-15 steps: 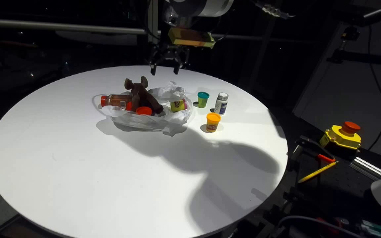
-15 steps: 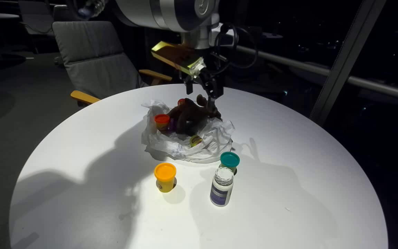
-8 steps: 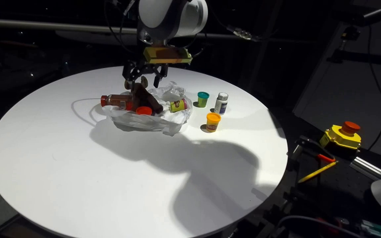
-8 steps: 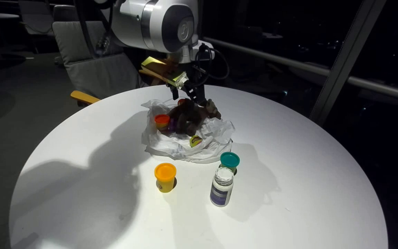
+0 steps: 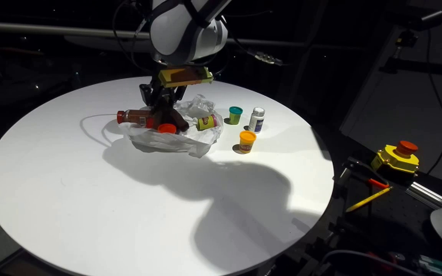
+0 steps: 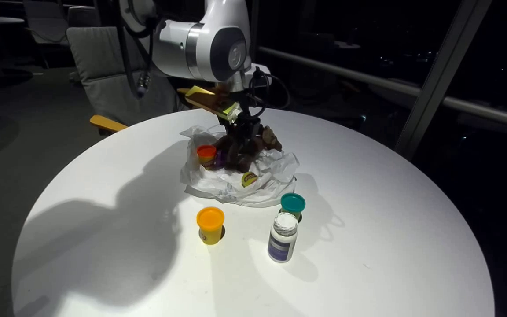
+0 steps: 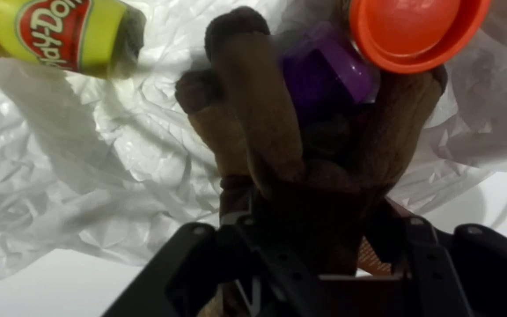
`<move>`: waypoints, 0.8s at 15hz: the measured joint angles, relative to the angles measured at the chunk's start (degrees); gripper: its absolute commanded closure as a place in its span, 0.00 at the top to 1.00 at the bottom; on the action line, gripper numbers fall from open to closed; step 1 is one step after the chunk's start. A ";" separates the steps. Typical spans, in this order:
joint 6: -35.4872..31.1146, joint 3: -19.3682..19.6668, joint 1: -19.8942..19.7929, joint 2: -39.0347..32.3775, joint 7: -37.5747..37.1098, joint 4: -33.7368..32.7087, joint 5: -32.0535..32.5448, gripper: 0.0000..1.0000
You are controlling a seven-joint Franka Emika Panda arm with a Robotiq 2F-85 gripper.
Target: Remove the things from the plastic bag and put them on the table
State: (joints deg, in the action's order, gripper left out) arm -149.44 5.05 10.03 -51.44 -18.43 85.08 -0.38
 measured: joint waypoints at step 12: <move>8.16 0.45 1.23 13.90 0.46 5.37 1.73 0.12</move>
State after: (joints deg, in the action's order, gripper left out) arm -141.27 5.50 11.26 -37.54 -17.97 90.45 1.35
